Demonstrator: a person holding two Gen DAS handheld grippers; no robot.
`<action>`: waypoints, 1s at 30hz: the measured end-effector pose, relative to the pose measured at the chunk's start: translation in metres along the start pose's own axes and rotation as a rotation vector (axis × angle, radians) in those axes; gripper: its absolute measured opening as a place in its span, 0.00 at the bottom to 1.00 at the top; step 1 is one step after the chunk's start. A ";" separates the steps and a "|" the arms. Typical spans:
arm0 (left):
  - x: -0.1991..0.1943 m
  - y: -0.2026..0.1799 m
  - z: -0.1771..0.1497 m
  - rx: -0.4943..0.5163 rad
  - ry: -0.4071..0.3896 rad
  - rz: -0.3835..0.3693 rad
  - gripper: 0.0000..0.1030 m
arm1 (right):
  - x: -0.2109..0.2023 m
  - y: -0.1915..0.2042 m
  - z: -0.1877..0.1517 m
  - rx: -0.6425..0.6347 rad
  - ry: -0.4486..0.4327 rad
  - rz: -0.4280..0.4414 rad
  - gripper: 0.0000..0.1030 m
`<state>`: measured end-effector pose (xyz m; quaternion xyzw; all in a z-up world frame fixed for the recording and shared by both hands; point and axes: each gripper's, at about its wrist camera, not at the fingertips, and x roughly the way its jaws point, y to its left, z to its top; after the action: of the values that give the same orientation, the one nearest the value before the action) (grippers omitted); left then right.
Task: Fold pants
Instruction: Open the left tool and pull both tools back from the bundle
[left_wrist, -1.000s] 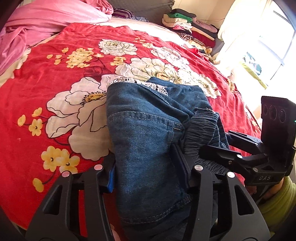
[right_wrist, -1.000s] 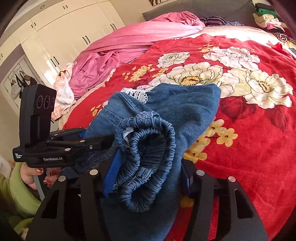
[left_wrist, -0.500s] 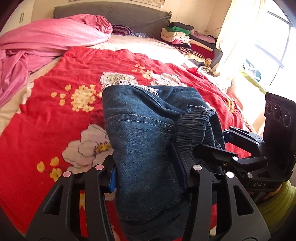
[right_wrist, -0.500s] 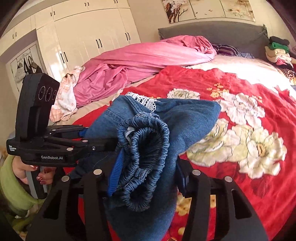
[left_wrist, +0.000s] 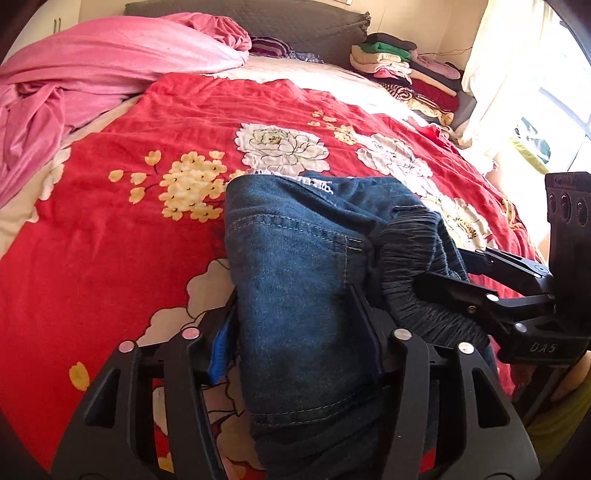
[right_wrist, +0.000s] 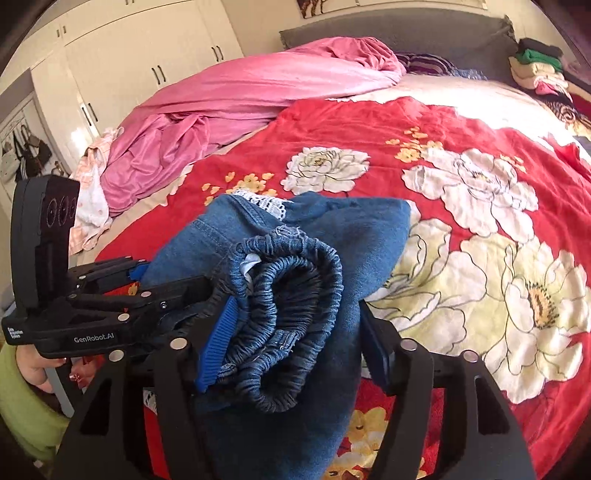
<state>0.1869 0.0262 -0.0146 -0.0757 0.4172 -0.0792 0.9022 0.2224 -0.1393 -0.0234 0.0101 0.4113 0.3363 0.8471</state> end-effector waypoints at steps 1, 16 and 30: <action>0.000 0.002 -0.002 -0.005 -0.002 0.009 0.58 | 0.000 -0.001 -0.002 0.012 0.007 -0.014 0.77; -0.028 0.005 -0.019 -0.029 -0.027 0.033 0.85 | -0.035 -0.002 -0.029 0.064 -0.013 -0.149 0.92; -0.080 -0.001 -0.044 -0.045 -0.099 0.049 0.90 | -0.082 0.015 -0.054 0.030 -0.104 -0.215 0.95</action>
<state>0.1021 0.0389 0.0160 -0.0893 0.3753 -0.0438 0.9215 0.1408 -0.1892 0.0017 -0.0038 0.3706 0.2363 0.8982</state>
